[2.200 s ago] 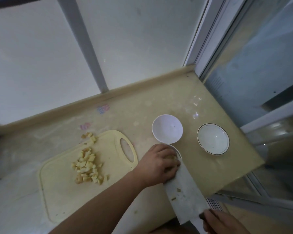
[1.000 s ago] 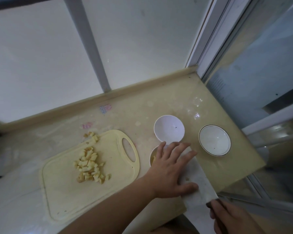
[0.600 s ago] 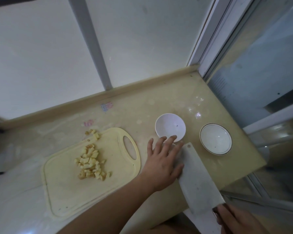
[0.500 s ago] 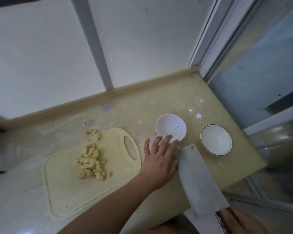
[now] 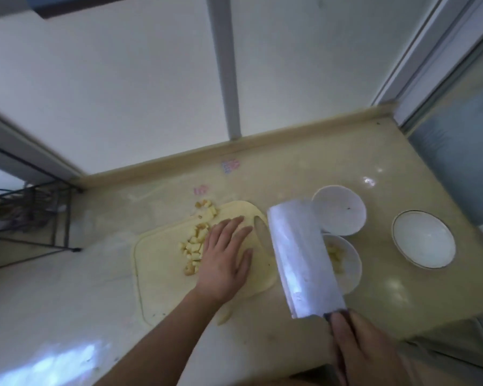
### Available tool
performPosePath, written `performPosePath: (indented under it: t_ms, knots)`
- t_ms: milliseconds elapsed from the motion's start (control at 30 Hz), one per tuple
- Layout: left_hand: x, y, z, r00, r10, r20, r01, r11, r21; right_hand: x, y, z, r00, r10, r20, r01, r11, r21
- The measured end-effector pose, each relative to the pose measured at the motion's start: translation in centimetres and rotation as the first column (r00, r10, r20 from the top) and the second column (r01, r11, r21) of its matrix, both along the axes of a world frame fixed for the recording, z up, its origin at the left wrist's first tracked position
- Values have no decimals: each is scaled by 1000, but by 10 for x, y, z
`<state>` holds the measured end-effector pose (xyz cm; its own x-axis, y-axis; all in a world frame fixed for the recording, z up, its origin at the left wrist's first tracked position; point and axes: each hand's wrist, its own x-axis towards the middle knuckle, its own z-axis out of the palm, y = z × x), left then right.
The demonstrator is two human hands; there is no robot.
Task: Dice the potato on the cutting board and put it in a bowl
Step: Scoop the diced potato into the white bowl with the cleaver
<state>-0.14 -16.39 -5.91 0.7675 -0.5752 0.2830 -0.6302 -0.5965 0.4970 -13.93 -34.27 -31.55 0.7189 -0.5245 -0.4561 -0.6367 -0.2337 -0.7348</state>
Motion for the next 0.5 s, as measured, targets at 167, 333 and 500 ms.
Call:
performPosePath:
  t_ms: [167, 333, 500]
  knots:
    - [48, 47, -4, 983, 175, -58, -163, 972, 172, -49, 6, 399, 992, 129, -7, -129, 991, -42]
    - [69, 56, -8, 969, 132, -208, -84, 971, 222, 14, 64, 278, 999, -30, -27, 32, 995, 94]
    - [77, 50, -17, 971, 15, -240, 49, 965, 259, 26, 55, 271, 997, 45, -65, -37, 993, 113]
